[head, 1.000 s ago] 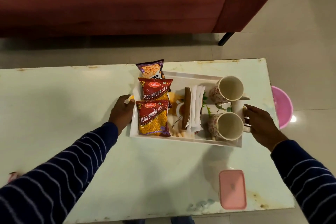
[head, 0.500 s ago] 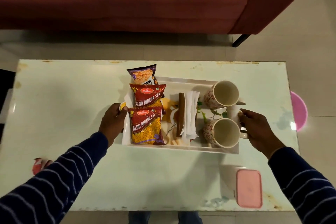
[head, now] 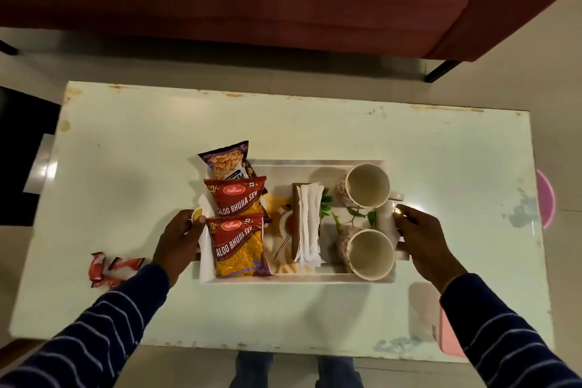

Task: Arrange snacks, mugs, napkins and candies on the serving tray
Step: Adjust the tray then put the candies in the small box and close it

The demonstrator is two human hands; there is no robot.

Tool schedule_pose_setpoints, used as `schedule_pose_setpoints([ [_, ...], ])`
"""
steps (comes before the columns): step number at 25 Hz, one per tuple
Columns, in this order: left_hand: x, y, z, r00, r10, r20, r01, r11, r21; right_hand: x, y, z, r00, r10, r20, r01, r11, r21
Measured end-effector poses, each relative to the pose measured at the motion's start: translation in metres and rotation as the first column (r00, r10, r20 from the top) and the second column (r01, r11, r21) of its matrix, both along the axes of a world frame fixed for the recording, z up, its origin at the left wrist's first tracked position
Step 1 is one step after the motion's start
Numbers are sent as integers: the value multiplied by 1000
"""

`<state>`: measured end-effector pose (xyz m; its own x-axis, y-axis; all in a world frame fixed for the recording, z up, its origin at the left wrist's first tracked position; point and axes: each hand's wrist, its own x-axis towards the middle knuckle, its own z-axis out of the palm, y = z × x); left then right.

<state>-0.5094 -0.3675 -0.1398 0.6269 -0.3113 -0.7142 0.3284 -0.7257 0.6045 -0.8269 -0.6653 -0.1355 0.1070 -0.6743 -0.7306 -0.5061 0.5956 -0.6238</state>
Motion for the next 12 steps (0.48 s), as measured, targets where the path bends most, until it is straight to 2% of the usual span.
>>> schedule_pose_setpoints([
  [12, 2, -19, -1, 1000, -6, 16, 6, 1000, -22, -6, 3, -7, 995, -69, -67, 67, 997, -33],
])
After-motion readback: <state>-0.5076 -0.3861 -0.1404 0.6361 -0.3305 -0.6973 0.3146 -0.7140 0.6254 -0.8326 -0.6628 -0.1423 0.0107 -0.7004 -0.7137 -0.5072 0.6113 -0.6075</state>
